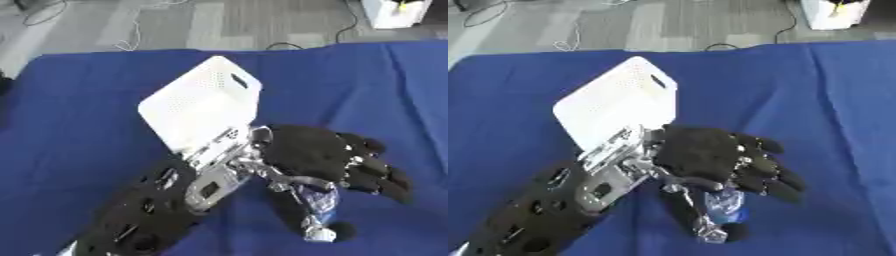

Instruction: Pick up objects on the table and place them in the box.

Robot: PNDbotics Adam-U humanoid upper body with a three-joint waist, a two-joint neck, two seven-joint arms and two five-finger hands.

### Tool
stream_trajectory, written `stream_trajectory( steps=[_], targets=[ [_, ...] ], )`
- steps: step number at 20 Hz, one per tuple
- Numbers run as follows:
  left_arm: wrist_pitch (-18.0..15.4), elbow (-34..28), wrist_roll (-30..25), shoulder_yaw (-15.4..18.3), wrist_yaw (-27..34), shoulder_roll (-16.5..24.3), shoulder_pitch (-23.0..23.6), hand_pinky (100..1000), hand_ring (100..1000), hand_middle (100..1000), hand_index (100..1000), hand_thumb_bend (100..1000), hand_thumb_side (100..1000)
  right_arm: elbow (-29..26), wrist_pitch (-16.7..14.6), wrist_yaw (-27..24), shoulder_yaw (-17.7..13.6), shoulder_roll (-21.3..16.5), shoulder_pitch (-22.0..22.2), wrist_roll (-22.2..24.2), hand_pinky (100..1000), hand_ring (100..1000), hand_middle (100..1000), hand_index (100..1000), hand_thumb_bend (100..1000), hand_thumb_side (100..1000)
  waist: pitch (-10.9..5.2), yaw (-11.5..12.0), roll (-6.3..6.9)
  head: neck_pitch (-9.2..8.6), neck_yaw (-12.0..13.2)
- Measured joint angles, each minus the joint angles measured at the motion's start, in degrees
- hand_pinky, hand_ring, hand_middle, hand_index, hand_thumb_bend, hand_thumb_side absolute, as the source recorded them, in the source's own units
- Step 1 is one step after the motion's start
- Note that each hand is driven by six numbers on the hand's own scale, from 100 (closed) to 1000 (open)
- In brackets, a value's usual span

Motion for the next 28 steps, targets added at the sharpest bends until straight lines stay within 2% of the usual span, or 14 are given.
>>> stream_trajectory(
  steps=[5,16,28],
  targets=[
    [-1.6,0.6,1.6,0.0,-4.9,0.4,-0.2,1000,888,933,931,100,520,0.0,0.0,0.0,0.0,0.0,0.0,0.0,887,818,840,877,100,953,0.03,0.0,-0.01,-0.42,0.0],
    [-4.6,9.6,6.5,0.8,-13.7,-0.2,1.4,1000,881,937,938,100,599,0.0,0.1,-0.1,-0.1,0.5,0.0,0.4,890,819,841,877,100,959,1.04,-0.4,-0.49,-0.82,0.0],
    [-4.8,15.0,8.4,1.8,-14.8,-1.0,3.6,1000,855,941,957,100,640,0.0,0.1,-0.5,-0.1,0.7,-0.3,0.9,891,820,841,878,100,961,1.57,-0.4,-0.87,-0.81,0.0]
  ],
)
